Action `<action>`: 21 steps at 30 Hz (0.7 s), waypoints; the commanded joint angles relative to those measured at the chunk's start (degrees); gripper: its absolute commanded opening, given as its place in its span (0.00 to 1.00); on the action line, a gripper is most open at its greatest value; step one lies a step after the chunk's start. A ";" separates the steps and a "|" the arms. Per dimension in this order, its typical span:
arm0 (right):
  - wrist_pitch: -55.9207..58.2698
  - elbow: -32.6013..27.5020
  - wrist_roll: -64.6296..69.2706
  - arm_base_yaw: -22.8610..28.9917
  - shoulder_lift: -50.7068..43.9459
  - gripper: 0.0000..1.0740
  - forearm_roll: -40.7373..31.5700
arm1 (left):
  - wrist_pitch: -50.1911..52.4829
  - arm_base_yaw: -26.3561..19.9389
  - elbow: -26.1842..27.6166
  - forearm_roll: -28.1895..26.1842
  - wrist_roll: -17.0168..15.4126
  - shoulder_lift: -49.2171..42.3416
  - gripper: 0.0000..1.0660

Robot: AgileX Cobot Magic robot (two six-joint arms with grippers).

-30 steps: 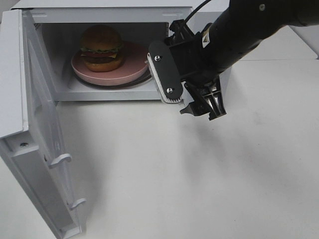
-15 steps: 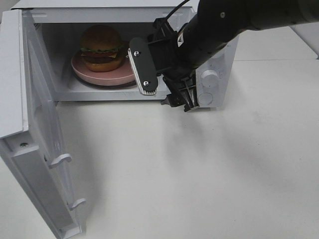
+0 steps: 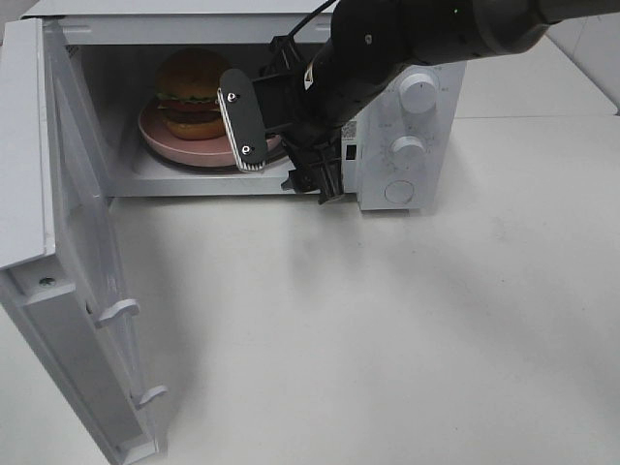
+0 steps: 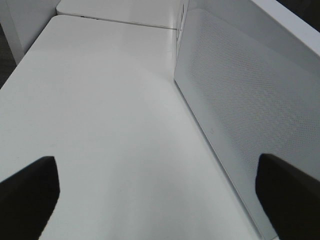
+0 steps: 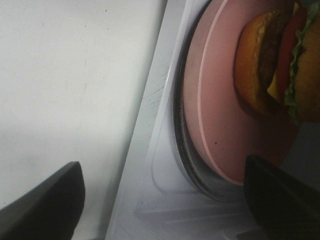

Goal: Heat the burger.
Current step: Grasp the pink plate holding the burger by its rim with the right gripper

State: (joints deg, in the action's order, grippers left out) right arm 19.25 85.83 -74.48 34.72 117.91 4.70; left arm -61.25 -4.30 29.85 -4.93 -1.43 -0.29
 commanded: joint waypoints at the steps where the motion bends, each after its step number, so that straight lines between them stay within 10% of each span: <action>1: -0.11 2.01 0.92 0.11 1.66 0.79 0.29 | 0.00 -0.17 -0.17 -0.46 -0.23 -0.23 0.94; 21: 3.27 16.44 6.07 1.49 13.75 0.76 1.55 | 0.00 -0.17 -0.17 -0.46 -0.23 -0.23 0.94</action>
State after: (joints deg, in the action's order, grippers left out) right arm 21.49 100.84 -69.04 35.98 130.86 5.84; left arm -61.25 -4.30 29.85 -4.93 -1.43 -0.29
